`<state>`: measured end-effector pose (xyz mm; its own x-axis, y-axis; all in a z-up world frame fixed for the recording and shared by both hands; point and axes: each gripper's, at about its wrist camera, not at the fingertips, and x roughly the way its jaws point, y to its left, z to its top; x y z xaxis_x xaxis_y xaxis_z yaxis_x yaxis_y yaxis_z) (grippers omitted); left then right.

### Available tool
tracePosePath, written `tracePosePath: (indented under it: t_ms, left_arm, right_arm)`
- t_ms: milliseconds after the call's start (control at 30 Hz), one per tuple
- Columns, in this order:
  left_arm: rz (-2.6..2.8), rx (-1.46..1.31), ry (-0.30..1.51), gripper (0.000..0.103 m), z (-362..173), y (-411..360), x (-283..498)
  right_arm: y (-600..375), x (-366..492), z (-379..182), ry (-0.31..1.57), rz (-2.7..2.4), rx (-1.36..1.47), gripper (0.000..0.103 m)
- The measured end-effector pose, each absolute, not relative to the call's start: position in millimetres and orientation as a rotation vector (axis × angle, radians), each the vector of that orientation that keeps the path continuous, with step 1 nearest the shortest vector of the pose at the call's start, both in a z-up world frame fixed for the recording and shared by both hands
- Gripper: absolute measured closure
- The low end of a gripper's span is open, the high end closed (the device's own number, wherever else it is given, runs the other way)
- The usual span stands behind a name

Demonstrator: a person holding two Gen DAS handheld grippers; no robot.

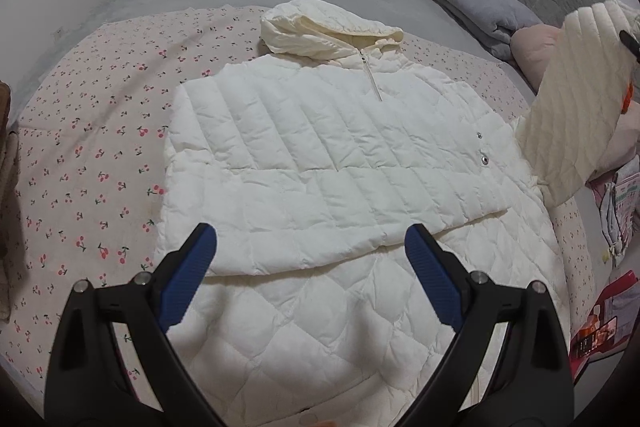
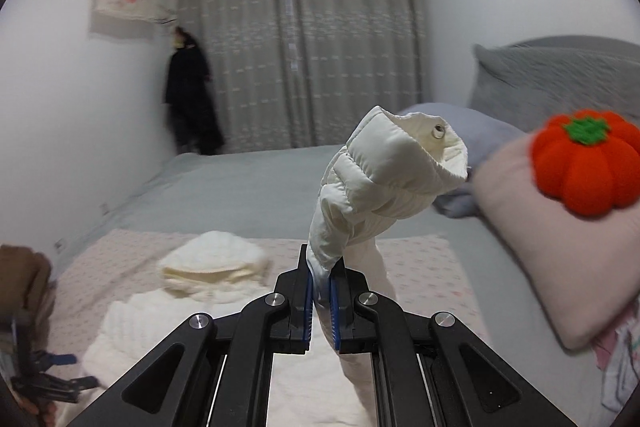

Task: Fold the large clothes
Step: 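Grasp the sleeve cuff with the right gripper and lift it, then lay the held sleeve across the jacket body and open the right gripper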

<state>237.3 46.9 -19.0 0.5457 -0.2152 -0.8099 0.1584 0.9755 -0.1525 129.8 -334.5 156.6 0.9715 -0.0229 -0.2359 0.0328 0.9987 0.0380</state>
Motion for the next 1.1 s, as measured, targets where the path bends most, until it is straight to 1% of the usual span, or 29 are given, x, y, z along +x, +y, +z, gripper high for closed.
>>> tracePosePath:
  t_ms: [133, 233, 367, 533, 567, 633, 700, 733, 800, 900, 1000, 1100]
  left_arm:
    - [-0.208, -0.111, 0.963, 0.008, -17.8, 62.4, 243.0]
    - [-0.163, -0.153, 0.941, 0.008, -17.7, 78.6, 247.1]
    - [-0.124, -0.199, 0.917, 0.008, -22.1, 98.5, 251.2]
    - [-0.117, -0.219, 0.918, 0.008, -36.8, 111.0, 260.2]
    - [-0.117, -0.227, 0.920, 0.008, -40.3, 112.7, 262.0]
    - [-0.125, -0.253, 0.930, 0.008, -47.1, 116.6, 266.2]
    - [-0.135, -0.290, 0.942, 0.008, -51.3, 121.5, 268.9]
    - [-0.144, -0.311, 0.946, 0.008, -52.4, 123.9, 270.3]
    - [-0.165, -0.348, 0.949, 0.008, -52.8, 126.8, 273.0]
    - [-0.224, -0.426, 0.940, 0.008, -48.8, 127.9, 278.3]
    - [-0.259, -0.462, 0.935, 0.008, -44.6, 118.5, 284.7]
    - [-0.287, -0.410, 0.963, 0.008, -44.8, 96.3, 297.0]
  right_arm:
    - [-277.2, 158.2, 147.5, 0.281, 0.097, 0.009, 0.096]
    - [-235.0, 179.2, 125.9, 0.328, 0.171, -0.027, 0.096]
    - [-189.7, 204.1, 82.1, 0.421, 0.265, -0.051, 0.096]
    - [-155.9, 224.8, 15.9, 0.565, 0.360, -0.007, 0.094]
    - [-153.3, 230.2, 3.2, 0.596, 0.376, 0.007, 0.092]
    - [-149.5, 238.9, -19.4, 0.680, 0.439, 0.055, 0.082]
    - [-152.6, 239.7, -33.4, 0.745, 0.500, 0.114, 0.069]
    - [-152.3, 238.6, -37.8, 0.761, 0.535, 0.145, 0.066]
    - [-160.9, 230.4, -38.4, 0.749, 0.578, 0.184, 0.053]
    - [-174.1, 214.3, -28.5, 0.722, 0.609, 0.207, 0.044]
    - [-191.7, 201.8, -15.2, 0.707, 0.655, 0.254, 0.040]
    - [-210.1, 193.4, -3.7, 0.662, 0.583, 0.233, 0.037]
